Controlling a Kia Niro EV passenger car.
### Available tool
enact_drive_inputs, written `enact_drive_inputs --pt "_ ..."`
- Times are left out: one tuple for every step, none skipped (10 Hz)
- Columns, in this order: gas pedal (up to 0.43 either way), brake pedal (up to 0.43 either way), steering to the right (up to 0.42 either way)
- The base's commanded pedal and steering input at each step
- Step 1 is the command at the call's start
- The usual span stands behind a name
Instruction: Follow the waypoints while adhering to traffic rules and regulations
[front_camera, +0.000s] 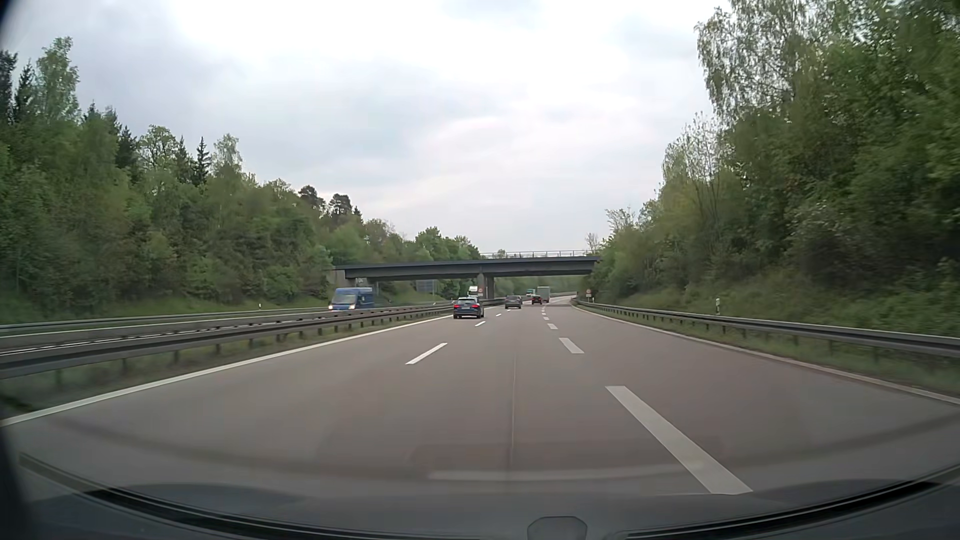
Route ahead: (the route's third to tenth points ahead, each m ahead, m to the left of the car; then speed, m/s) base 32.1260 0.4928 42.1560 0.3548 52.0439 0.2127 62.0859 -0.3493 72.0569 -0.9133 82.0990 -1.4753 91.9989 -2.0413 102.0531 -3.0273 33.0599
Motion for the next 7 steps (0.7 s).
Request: enact_drive_inputs --pt "0.209 0.0 0.006" --pt "0.209 0.0 0.006" --pt "0.209 0.0 0.006" --pt "0.209 0.0 0.006" --pt "0.209 0.0 0.006" --pt "0.209 0.0 0.006" --pt "0.209 0.0 0.006"
